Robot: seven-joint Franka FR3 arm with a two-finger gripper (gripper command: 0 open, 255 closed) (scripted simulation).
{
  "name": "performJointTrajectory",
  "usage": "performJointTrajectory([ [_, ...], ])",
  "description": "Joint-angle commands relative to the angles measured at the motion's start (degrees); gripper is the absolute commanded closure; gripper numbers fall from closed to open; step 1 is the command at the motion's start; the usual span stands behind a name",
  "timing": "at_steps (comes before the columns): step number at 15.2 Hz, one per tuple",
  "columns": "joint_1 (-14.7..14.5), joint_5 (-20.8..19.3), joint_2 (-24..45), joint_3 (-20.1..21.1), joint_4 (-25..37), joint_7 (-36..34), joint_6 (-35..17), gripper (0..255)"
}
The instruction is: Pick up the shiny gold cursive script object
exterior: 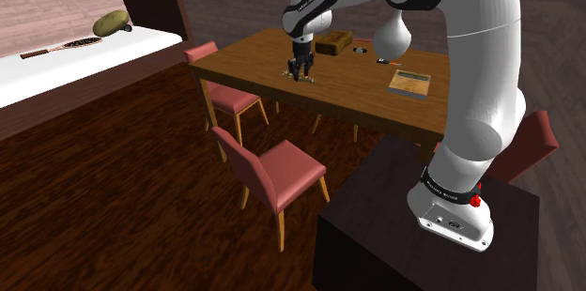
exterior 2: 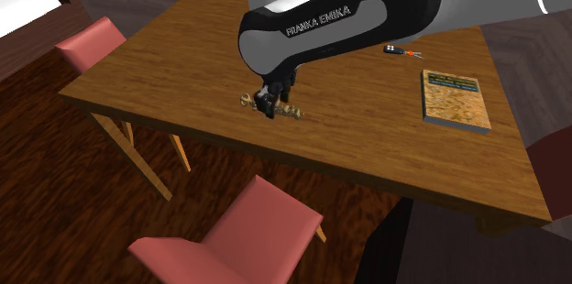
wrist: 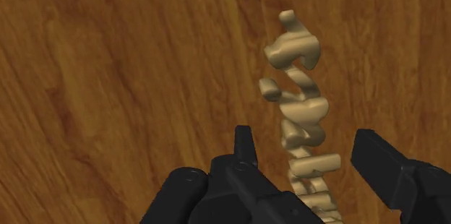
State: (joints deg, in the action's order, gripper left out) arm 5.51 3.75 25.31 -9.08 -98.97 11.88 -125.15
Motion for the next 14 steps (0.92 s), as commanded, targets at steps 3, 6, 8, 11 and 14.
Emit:
performJointTrajectory([
  [3, 0.02, 0.02, 0.04, 0.0, -0.15, 0.03, -0.21, 255],
  [6, 0.02, 0.02, 0.05, 0.0, -0.14, 0.04, -0.21, 255],
  [8, 0.02, 0.02, 0.06, 0.0, -0.12, 0.04, -0.2, 255],
  [11, -0.06, -0.13, -0.63, -0.05, 0.5, -0.11, 1.1, 255],
  [14, -0.12, -0.33, -1.62, -0.15, 1.43, -0.22, 3.01, 255],
])
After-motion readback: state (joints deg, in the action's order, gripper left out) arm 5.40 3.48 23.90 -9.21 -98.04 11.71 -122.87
